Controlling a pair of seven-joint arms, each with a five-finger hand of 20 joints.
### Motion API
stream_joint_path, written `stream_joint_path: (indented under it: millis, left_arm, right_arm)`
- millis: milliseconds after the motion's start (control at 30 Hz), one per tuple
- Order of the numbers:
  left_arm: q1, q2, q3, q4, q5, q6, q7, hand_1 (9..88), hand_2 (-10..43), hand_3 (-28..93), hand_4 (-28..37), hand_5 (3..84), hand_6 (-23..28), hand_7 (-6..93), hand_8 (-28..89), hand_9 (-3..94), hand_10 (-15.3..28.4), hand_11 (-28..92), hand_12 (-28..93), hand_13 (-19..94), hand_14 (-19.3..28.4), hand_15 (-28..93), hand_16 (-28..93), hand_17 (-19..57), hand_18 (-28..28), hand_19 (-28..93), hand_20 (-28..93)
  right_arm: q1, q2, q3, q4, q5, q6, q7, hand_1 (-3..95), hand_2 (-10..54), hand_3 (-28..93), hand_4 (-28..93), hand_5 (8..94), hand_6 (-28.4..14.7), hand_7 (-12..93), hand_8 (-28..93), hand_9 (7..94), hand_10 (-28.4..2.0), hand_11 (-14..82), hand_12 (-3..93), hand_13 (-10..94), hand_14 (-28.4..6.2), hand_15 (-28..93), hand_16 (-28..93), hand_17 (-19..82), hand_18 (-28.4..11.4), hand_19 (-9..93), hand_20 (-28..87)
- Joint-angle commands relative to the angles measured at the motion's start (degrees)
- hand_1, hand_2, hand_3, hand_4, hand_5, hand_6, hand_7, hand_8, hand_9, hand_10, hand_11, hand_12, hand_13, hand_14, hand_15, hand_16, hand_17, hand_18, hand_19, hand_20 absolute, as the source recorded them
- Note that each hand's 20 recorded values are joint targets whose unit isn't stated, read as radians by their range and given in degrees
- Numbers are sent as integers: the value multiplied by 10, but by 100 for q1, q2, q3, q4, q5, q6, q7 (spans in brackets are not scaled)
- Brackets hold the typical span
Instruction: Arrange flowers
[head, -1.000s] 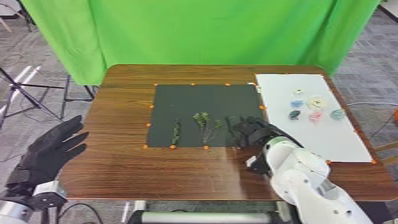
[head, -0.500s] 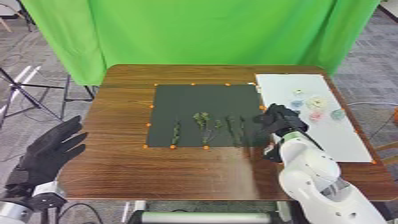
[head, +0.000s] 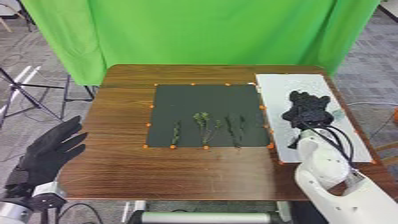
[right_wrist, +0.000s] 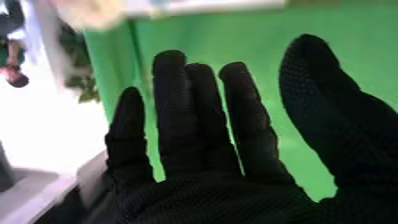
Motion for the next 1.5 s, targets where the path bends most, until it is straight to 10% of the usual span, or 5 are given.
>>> stream_joint_path:
  millis: [33,467,733,1033,1500]
  left_arm:
    - [123,-6,-96,-44,1,13,30,242,-34,698,-258,262,17,183,-97,202,95,137,186,151,123,201,62,-104,170,347,103]
    - [85,85,-149,-26,-21,-5,33,242,-33,696,-258,263,17,184,-97,204,97,140,184,153,124,205,60,-104,171,348,103]
    - [88,164,-265,-45,-34,-18,69,243,-33,696,-258,263,17,184,-97,205,97,139,184,153,124,207,59,-103,170,347,103]
    - [31,269,-551,-124,-25,-62,73,242,-33,697,-258,263,17,184,-98,205,96,139,184,153,125,207,58,-104,171,349,103]
    - [-247,464,-276,36,-63,116,8,243,-34,696,-258,261,17,182,-96,201,95,135,186,151,123,201,59,-104,172,349,102]
  right_arm:
    - [103,100,-43,442,89,170,-173,340,-95,900,-282,332,-41,384,-159,354,-108,226,254,420,-77,395,197,112,-181,632,411]
    - [173,102,-124,826,208,437,-517,414,-95,846,-283,463,-2,466,-175,511,-100,369,251,660,-14,338,314,233,-160,732,408]
    - [25,90,-46,582,463,787,-688,545,-95,823,-281,629,27,564,43,770,-61,249,516,815,28,393,457,316,-169,783,479]
    - [785,-353,-875,-185,550,1330,-1358,527,-95,852,-259,655,26,562,24,795,-66,237,529,824,23,401,474,322,-172,782,488]
    - [2094,-2135,-2877,337,273,388,-2219,517,-95,843,-246,661,29,562,22,803,-63,232,535,819,19,414,475,310,-178,777,496]
